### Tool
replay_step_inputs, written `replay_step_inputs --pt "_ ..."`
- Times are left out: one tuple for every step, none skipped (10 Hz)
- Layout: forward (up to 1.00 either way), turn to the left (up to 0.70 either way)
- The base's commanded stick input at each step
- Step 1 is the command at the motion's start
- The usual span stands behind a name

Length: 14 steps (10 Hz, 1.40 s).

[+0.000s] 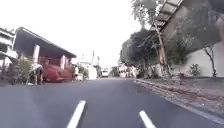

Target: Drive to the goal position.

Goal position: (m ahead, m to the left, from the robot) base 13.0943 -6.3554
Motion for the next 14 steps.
replay_step_inputs --pt "0.85 0.00" --pt "0.85 0.00" --pt "0.85 0.00" --pt "0.85 0.00" --pt "-0.48 0.00" --pt "0.00 0.00" --pt "0.00 0.00" --pt "0.00 0.00" --pt "0.00 0.00" --pt "0.00 0.00" --pt "0.00 0.00" --pt "0.00 0.00" --pt "0.00 0.00" --pt "0.00 0.00"
